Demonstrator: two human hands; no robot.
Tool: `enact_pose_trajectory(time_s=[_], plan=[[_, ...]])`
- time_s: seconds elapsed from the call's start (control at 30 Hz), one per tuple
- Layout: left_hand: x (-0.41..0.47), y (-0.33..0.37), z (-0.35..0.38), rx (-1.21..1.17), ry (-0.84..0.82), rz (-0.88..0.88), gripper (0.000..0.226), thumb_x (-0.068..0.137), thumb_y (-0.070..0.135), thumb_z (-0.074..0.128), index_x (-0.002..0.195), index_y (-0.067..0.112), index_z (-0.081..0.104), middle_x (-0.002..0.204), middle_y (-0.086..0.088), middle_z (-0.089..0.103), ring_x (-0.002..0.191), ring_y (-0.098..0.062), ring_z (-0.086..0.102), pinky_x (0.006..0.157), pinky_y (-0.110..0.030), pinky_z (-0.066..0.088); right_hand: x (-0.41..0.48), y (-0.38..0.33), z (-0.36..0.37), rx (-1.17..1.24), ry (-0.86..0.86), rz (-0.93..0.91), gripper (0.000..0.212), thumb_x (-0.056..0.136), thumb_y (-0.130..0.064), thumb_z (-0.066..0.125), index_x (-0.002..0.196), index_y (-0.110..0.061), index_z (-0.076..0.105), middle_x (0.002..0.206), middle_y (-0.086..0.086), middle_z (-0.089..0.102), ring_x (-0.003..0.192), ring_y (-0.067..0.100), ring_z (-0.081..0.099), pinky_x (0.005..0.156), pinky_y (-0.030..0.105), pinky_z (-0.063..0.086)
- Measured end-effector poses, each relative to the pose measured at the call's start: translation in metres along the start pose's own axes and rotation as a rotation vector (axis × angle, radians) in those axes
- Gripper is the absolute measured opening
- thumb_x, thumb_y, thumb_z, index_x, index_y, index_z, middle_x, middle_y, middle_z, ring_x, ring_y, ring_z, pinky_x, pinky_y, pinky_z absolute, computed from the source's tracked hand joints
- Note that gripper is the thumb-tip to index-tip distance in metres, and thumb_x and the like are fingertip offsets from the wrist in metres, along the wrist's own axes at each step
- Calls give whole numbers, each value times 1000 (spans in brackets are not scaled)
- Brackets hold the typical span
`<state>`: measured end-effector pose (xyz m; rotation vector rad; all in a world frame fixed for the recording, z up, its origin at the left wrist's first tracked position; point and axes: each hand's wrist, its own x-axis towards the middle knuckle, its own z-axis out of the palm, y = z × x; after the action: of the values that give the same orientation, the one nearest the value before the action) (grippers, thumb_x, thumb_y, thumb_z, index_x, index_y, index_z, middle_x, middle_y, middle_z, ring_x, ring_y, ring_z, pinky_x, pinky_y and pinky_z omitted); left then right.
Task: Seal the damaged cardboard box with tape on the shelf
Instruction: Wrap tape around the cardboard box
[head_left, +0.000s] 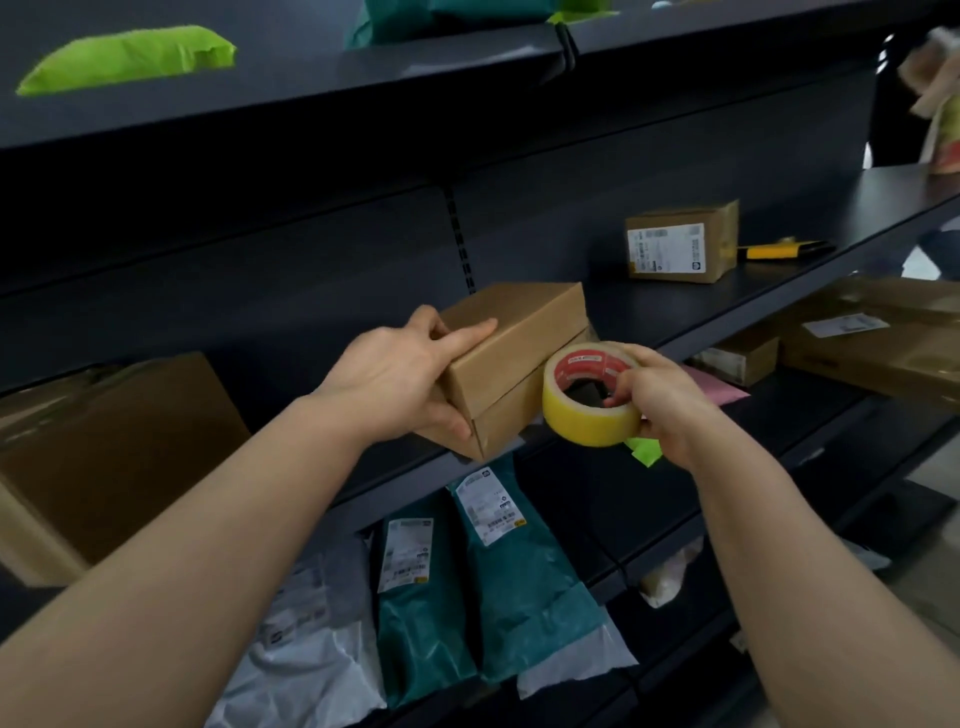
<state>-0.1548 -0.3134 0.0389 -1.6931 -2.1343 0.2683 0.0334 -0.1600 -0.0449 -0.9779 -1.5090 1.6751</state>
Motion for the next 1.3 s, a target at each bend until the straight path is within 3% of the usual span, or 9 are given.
enact_pose_trajectory(time_s=[0.17,0.37,0.53,0.67,0.73,0.9,1.0,1.17,1.3], plan=[[-1,11,-8,128,-10,-19,109,69,75,65,151,50,-2,128,-10,41,87,-26,57,66,-33,48,-7,-6,2,-37,-75,-6,74,83,12,45,140,-35,48,120,9,57,97,24,62,66,32,49],[9,25,-15,232,28,-25,111,66,79,64,154,41,7,126,-13,45,92,-29,61,61,-31,41,-11,5,-2,-9,65,20,37,92,-7,53,127,-20,45,116,8,56,100,24,57,73,36,52],[18,37,-18,311,56,-31,112,65,83,60,154,36,11,126,-13,49,91,-28,62,61,-32,40,-13,19,9,182,187,-26,44,86,2,54,125,-19,50,108,7,61,92,20,61,88,43,53],[19,41,-18,331,61,-48,112,66,82,61,155,37,10,127,-14,49,92,-28,62,60,-32,38,-33,5,9,367,-103,57,33,80,7,39,102,-5,62,75,8,67,59,14,53,58,27,48],[18,42,-17,312,54,-54,112,66,80,62,155,37,11,128,-14,48,95,-29,62,62,-32,39,-43,0,5,455,-227,76,32,82,5,35,98,-2,63,69,7,68,63,16,59,59,29,52],[21,47,-17,295,57,-80,107,67,80,61,153,31,20,126,-15,48,95,-30,62,61,-33,39,-44,12,10,409,-187,68,31,91,0,39,114,-11,56,104,12,65,95,23,63,72,41,58],[26,52,-17,322,72,-97,105,67,82,59,150,27,26,123,-14,51,91,-28,62,56,-32,35,-43,23,11,286,-15,40,42,92,1,43,129,-18,51,104,7,62,84,18,59,74,36,52],[25,51,-12,328,174,-91,74,83,63,60,144,29,35,114,-12,54,75,-26,58,52,-30,32,-50,5,15,244,-176,-28,59,83,5,44,138,-17,48,115,16,66,100,31,65,79,37,51],[13,39,2,160,144,-134,80,86,55,61,152,34,22,135,-10,48,98,-29,63,64,-33,44,-53,0,14,348,-193,-5,58,84,6,47,139,-13,45,106,16,68,69,17,68,65,30,54]])
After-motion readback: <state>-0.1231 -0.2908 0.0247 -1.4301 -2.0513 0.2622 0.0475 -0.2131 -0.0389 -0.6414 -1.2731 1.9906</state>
